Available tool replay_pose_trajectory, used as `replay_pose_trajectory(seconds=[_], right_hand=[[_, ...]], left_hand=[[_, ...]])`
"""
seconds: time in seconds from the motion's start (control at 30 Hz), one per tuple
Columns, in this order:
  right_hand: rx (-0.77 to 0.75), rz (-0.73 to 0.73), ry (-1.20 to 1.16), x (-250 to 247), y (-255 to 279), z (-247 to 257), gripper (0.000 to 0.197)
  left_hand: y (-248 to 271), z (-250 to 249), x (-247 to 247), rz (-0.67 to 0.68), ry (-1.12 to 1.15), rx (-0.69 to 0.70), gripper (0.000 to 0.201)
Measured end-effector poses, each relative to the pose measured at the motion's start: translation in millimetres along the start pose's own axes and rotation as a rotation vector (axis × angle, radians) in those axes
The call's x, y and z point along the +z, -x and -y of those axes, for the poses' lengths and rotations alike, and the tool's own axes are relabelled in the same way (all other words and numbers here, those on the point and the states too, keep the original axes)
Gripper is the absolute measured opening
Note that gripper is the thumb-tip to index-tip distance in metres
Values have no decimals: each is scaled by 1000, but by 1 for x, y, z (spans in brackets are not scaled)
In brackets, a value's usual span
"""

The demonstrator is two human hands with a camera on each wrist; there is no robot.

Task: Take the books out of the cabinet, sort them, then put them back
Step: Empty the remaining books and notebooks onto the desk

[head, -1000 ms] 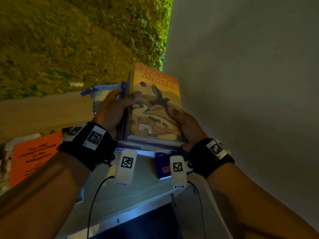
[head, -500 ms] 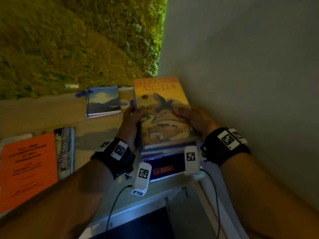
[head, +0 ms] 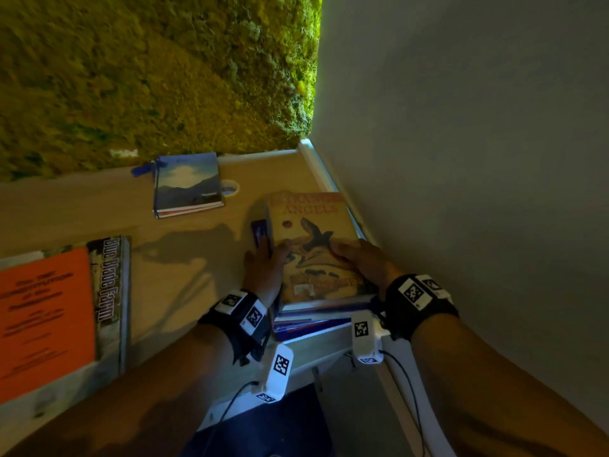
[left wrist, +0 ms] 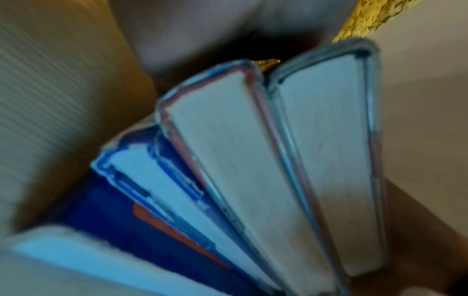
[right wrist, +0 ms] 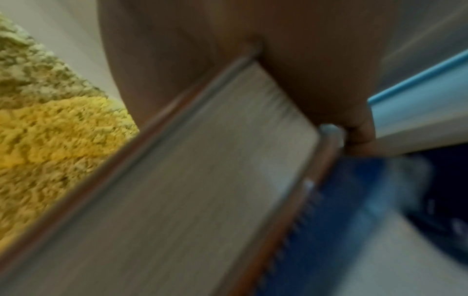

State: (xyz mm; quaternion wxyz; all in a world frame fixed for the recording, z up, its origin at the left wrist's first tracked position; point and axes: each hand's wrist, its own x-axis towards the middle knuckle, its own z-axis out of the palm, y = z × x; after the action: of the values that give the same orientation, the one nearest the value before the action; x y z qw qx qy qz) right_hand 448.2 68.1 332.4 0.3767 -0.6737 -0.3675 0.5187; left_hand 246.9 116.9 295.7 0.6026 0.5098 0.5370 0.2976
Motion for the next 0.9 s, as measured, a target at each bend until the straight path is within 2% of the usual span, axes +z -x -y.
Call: replay_pose_trajectory(seconds=[0.1, 0.13, 0.23, 0.27, 0.5, 0.57, 0.67, 0.77, 0.9], right_hand=[[-1, 24, 37, 4, -5, -2, 61], [0, 33, 34, 6, -5, 0, 61], [19, 58, 27, 12, -2, 8, 44], [31, 61, 6, 13, -3, 9, 42], [25, 194, -44, 37, 1, 8, 31], [-4, 210, 29, 42, -2, 4, 44], [-35, 203, 68, 42, -7, 2, 65], [-27, 241, -5, 41, -10, -2, 69], [-35, 240, 26, 44, 1, 2, 60]], left_hand=[[9, 2, -2, 31, 123, 56, 70], [11, 3, -4, 59, 179, 67, 67], [13, 11, -11, 95, 262, 44, 95], [14, 13, -12, 87, 268, 35, 98], [19, 11, -35, 18, 404, 20, 45], [19, 14, -44, 6, 448, 20, 46], [21, 17, -46, -3, 515, 0, 57], [23, 22, -42, -22, 526, 19, 49], [29, 17, -44, 19, 446, 49, 55]])
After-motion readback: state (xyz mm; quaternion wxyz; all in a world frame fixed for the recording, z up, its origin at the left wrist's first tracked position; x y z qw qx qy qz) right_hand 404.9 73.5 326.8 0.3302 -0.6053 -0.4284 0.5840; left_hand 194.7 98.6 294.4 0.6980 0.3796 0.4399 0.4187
